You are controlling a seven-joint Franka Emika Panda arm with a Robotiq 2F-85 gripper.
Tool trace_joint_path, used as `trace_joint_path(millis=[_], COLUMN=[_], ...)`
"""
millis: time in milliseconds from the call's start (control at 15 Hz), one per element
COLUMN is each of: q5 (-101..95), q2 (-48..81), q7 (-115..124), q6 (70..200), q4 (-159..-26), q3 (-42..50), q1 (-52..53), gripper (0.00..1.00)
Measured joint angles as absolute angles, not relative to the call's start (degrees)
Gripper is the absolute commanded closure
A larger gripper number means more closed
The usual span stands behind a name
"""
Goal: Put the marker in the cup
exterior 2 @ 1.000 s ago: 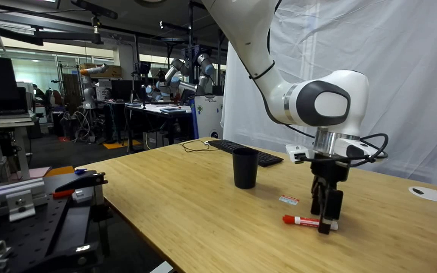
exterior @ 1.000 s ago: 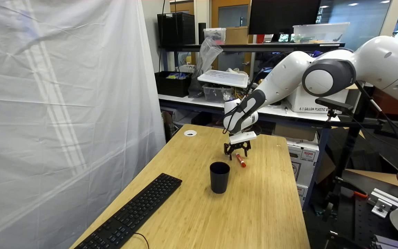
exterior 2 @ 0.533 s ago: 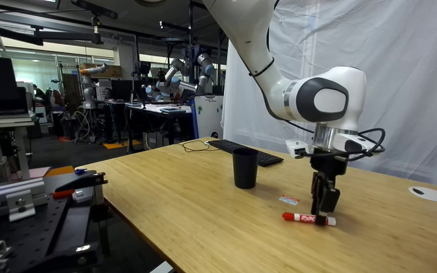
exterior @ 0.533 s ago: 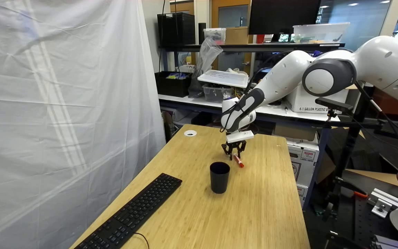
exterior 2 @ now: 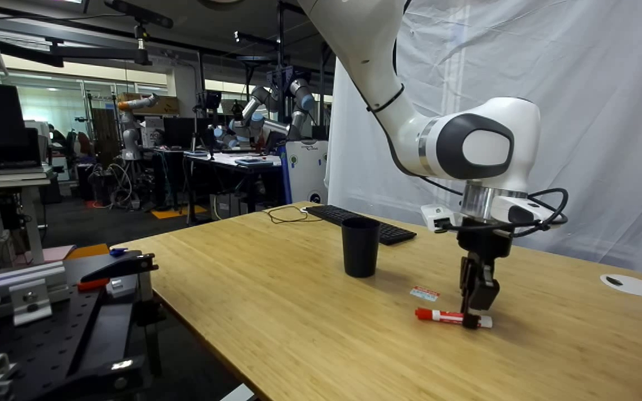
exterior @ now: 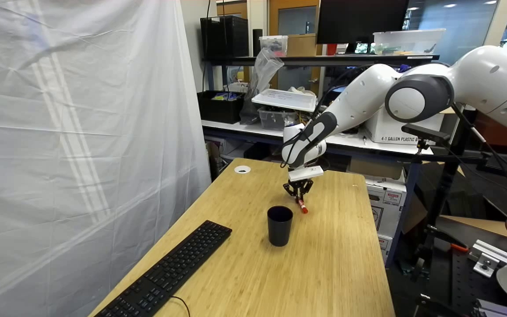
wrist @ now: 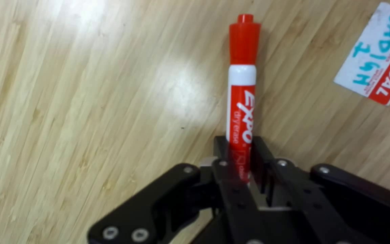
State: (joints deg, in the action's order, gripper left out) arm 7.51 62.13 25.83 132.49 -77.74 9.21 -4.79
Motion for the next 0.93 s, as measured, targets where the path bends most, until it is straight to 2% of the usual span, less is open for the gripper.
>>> trace_joint_path(millis=[400,933], q5=[7.43,2.20], q2=[59.66,36.33], q7=[25.80,31.33], q6=[132.35,124.21], q4=[-78.07,-89.00], q3=[9.28,10.05], q1=[-4.55,3.08], gripper=[0.95,0.95])
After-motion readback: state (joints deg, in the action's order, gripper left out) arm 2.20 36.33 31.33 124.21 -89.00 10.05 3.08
